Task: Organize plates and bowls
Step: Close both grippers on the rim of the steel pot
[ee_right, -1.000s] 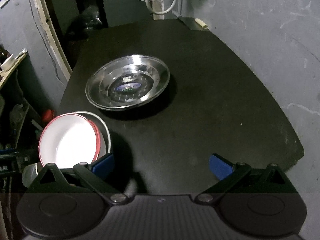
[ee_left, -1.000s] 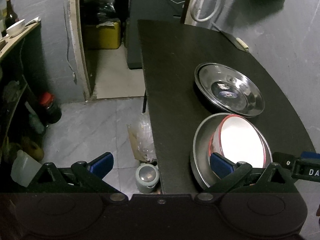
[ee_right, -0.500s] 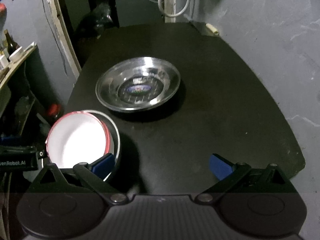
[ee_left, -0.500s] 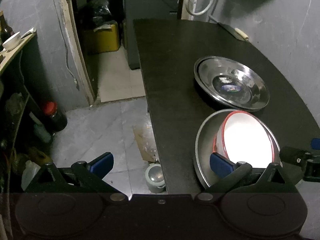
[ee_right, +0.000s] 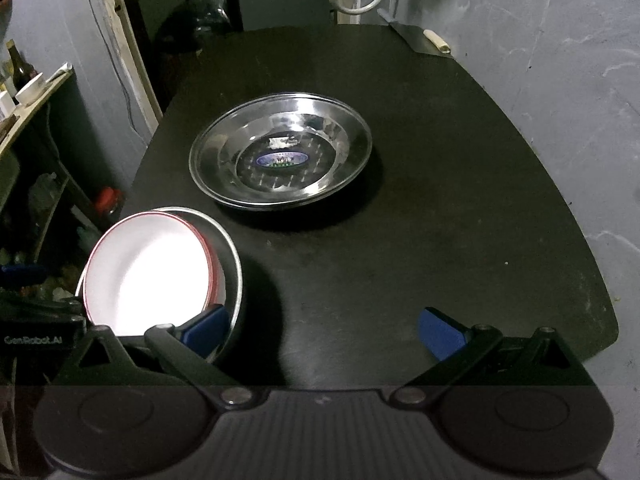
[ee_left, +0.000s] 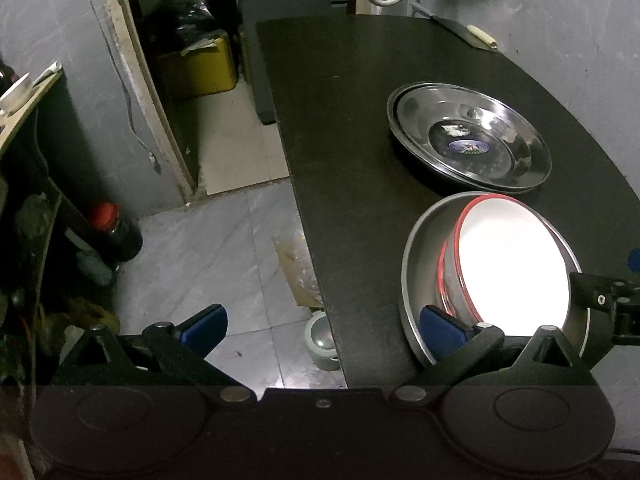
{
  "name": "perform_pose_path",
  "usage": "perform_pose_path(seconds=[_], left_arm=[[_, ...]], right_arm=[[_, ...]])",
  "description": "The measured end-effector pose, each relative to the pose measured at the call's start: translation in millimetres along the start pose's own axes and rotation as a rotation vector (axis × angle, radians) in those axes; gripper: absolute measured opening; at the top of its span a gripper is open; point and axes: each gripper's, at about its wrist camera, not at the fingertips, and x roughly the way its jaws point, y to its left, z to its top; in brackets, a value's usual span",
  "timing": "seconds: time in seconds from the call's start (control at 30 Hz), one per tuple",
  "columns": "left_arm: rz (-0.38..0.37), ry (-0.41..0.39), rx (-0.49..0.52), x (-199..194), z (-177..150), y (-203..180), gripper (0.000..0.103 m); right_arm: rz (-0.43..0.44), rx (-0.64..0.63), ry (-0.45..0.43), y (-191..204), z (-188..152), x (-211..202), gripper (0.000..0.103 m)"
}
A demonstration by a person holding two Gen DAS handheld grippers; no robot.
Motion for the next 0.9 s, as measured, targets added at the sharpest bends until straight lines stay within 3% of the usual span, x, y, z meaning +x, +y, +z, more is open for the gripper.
perform_pose_path(seconds=[0.9], left_arm=[[-0.022, 0.005, 0.018, 2, 3, 3, 0.102]], right_arm=[[-0.007, -0.01, 0.054, 3, 6, 15, 0.103]])
